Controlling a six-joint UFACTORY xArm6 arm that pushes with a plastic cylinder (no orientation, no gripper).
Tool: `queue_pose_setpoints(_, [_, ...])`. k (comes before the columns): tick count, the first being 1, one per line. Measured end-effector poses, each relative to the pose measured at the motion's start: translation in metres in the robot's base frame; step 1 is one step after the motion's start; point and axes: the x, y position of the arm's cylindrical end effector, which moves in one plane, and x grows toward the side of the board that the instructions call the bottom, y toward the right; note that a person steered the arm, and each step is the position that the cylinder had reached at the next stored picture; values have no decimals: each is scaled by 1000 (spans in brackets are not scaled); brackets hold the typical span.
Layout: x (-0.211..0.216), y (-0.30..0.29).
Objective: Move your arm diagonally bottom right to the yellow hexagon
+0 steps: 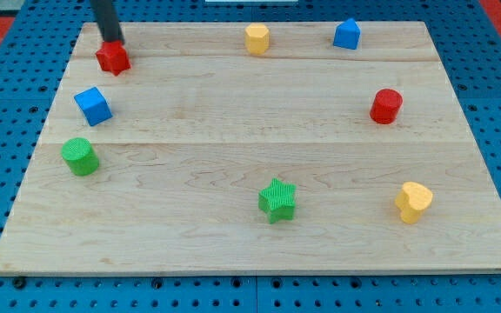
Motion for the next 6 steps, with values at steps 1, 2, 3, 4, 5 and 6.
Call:
queue_pose_setpoints(1, [2, -1])
queue_pose_setpoints(2, [-11, 46])
queue_pose_setpoints(3, [15, 65])
queue_pose_setpoints(4, [31, 65])
queue_pose_setpoints(5, [31, 36])
queue_pose_setpoints(6, [31, 123])
